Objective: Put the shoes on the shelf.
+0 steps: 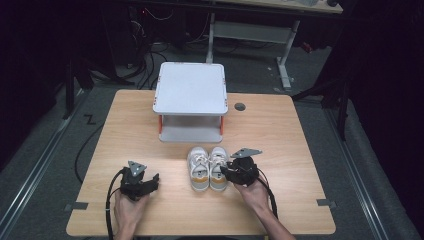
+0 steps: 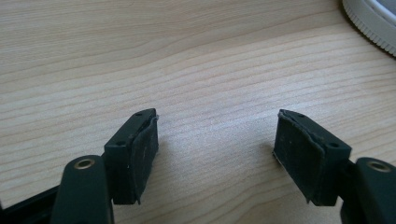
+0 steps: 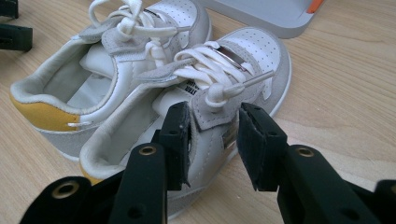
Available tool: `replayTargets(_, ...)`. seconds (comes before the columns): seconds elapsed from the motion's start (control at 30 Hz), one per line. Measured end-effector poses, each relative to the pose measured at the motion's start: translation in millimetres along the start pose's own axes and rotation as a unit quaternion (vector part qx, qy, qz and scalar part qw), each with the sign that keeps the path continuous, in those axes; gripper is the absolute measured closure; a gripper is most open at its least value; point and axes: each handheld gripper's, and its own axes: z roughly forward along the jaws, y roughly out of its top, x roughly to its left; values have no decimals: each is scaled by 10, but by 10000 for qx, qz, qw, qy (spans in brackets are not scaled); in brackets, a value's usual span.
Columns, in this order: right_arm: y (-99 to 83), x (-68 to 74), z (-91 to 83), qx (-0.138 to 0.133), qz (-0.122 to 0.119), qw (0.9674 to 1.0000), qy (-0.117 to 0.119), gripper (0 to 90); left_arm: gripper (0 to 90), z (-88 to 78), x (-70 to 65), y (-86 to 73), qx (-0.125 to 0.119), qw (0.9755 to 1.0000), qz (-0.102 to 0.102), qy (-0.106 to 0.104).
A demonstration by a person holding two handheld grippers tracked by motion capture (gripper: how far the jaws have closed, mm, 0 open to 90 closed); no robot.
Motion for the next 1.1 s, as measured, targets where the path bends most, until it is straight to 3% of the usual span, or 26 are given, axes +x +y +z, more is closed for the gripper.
replayTargets(0.17, -18, 8, 3, -69, 55, 10000, 11, 620, 307, 16, -33, 35, 77, 10000, 44, -47)
replayTargets(0.43, -45, 1, -23, -267, 47, 9996, 63, 489, 305, 12, -59, 46, 128, 9999, 53, -62)
replayTargets(0.47, -75, -27, -76, -405, 87, 9991, 100, 473, 304, 14, -70, 40, 100, 9999, 55, -71)
replayTargets(0.67, -237, -198, -191, -661, 261, 9972, 230, 479, 309, 10, -91, 51, 117, 9999, -9, -123)
replayTargets(0.9, -478, -439, -225, -560, 534, 9970, -69, 481, 308, -54, -236, 126, 46, 9989, 12, -462)
replayTargets(0.93, -552, -535, -204, -461, 581, 9967, -318, 486, 304, -86, -290, 165, -18, 9984, 30, -559)
replayTargets(1.0, -575, -562, -198, -429, 581, 9963, -458, 486, 303, -105, -328, 200, -45, 9982, 83, -597)
replayTargets(1.07, -672, -693, -174, -351, 683, 9931, -886, 486, 299, -130, -417, 280, -85, 9976, 179, -662)
replayTargets(1.1, -672, -693, -174, -351, 683, 9931, -886, 486, 299, -130, -417, 280, -85, 9976, 179, -662)
